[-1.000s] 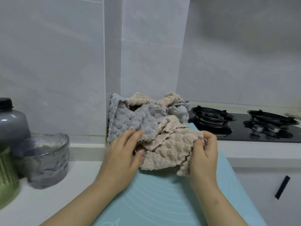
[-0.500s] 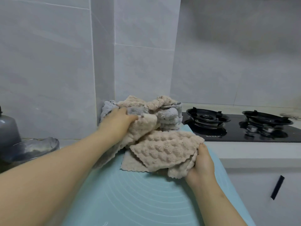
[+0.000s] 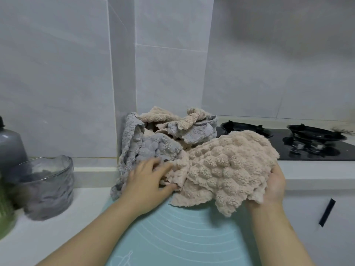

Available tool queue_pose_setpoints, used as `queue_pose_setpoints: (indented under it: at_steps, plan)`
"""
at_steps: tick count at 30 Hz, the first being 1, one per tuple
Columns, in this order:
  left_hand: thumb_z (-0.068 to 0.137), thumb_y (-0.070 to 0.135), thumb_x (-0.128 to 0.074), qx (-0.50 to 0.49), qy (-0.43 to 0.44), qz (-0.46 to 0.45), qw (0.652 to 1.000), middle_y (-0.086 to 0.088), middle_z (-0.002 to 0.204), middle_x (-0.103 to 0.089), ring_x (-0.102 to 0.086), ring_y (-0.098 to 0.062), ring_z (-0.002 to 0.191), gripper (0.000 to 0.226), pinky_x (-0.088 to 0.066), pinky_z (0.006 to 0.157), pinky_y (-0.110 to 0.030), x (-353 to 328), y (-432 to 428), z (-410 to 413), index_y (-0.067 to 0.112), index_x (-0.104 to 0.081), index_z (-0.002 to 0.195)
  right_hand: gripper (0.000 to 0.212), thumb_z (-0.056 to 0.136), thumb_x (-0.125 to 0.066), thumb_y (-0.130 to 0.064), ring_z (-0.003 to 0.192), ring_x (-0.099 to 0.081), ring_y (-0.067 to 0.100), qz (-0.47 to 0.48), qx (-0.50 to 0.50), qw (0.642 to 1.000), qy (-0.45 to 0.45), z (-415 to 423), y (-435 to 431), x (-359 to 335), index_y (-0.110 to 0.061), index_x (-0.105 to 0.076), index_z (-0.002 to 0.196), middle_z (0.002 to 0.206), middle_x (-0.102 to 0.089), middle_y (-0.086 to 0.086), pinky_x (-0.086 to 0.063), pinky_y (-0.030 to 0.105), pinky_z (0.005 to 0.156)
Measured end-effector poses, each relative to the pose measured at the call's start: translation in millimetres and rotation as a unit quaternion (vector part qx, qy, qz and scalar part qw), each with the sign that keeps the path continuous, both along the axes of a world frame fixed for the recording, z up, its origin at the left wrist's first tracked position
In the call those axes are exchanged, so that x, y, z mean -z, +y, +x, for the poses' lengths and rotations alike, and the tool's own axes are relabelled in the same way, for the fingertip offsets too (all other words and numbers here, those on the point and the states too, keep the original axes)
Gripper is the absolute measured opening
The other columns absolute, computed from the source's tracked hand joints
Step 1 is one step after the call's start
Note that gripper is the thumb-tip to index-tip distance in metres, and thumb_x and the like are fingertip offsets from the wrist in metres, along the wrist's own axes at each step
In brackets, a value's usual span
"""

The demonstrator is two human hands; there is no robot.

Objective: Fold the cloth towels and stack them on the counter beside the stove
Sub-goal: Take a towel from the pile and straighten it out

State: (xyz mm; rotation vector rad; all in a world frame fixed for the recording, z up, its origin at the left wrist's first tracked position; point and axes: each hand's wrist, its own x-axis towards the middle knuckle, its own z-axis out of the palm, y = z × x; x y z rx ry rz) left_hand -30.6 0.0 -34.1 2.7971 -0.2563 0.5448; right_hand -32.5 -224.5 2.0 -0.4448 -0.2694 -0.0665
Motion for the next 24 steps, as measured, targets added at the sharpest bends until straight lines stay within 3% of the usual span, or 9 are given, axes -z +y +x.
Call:
queue_pose_setpoints:
  at_steps: [2,4,8,11,13,16,19,21,24]
  plan:
    - [0.078,0.067,-0.052,0.044,0.005,0.018,0.999,0.016,0.152,-0.003,-0.003,-0.013,0.141,0.083,-0.010,0.115,-0.040,-6,-9,-8,0.047,-0.006,0.144,0.048,0.094,-0.036,-0.022,0.130,-0.043,0.036,-0.056,-0.011,0.998,-0.015,-1,5,5,0.004,-0.050,0.130,0.138,-0.046,0.024,-0.030,0.047,0.111]
    - [0.077,0.062,-0.057,0.068,0.012,0.021,0.997,0.018,0.153,0.001,0.000,-0.011,0.141,0.086,-0.008,0.115,-0.039,-6,-17,-9,0.045,-0.007,0.145,0.059,0.100,-0.009,-0.032,0.141,-0.019,0.037,-0.094,-0.038,0.992,-0.073,5,0,17,0.004,-0.024,0.144,0.150,-0.026,0.025,-0.001,0.044,0.119]
    - [0.089,0.024,-0.057,0.085,-0.090,-0.101,0.987,0.015,0.121,-0.052,-0.039,-0.011,0.121,0.025,-0.031,0.104,-0.034,-2,-15,-1,0.027,-0.066,0.113,0.061,0.099,-0.011,-0.033,0.137,-0.030,0.040,-0.159,-0.045,0.985,-0.054,-1,9,20,0.007,-0.032,0.140,0.144,-0.037,0.028,-0.016,0.047,0.115]
    - [0.085,0.007,-0.059,0.068,-0.116,-0.257,0.957,0.009,0.089,-0.054,-0.053,-0.009,0.088,0.023,-0.039,0.078,-0.014,-18,-5,-8,0.026,-0.071,0.091,0.038,0.074,-0.052,-0.024,0.095,-0.068,0.031,-0.109,-0.065,0.992,0.014,-1,14,9,-0.003,-0.073,0.097,0.101,-0.070,0.019,-0.056,0.044,0.081]
    - [0.087,0.005,-0.057,0.062,-0.103,-0.359,0.926,-0.001,0.083,-0.059,-0.056,-0.006,0.073,0.031,-0.042,0.069,-0.011,-32,0,-17,0.034,-0.067,0.080,0.028,0.051,-0.060,-0.028,0.069,-0.071,0.025,-0.130,0.042,0.990,0.031,-1,15,5,-0.011,-0.075,0.068,0.077,-0.072,0.010,-0.060,0.038,0.062]
    - [0.092,0.005,-0.051,0.148,0.030,-0.612,0.776,-0.005,0.080,-0.072,-0.067,-0.012,0.067,0.028,-0.055,0.056,-0.024,-49,2,-30,0.023,-0.070,0.083,0.027,0.078,-0.053,-0.030,0.055,-0.066,0.021,-0.137,0.097,0.983,0.080,3,16,8,-0.014,-0.067,0.062,0.067,-0.066,0.007,-0.054,0.031,0.063]
    - [0.082,0.021,-0.063,0.247,0.131,-0.682,0.676,-0.010,0.097,-0.071,-0.066,-0.023,0.090,0.016,-0.054,0.081,-0.039,-53,11,-35,0.015,-0.072,0.094,0.038,0.091,-0.042,-0.043,0.057,-0.062,0.023,-0.168,0.098,0.976,0.102,1,18,10,-0.013,-0.060,0.077,0.071,-0.063,0.009,-0.048,0.027,0.060]
    - [0.057,0.032,-0.079,0.293,0.208,-0.702,0.615,-0.013,0.105,-0.070,-0.065,-0.027,0.099,0.047,-0.051,0.089,-0.041,-51,21,-35,0.011,-0.074,0.099,0.042,0.091,-0.041,-0.047,0.049,-0.057,0.022,-0.215,0.076,0.968,0.100,-1,19,9,-0.012,-0.062,0.079,0.060,-0.058,0.009,-0.046,0.023,0.053]
    - [0.059,0.043,-0.059,0.226,0.283,-0.641,0.677,-0.018,0.099,-0.071,-0.067,-0.029,0.091,0.047,-0.052,0.085,-0.034,-50,27,-35,0.002,-0.076,0.073,0.033,0.091,-0.048,-0.036,0.044,-0.052,0.021,-0.337,0.079,0.932,0.109,-2,25,11,-0.011,-0.064,0.075,0.044,-0.049,0.007,-0.043,0.026,0.053]
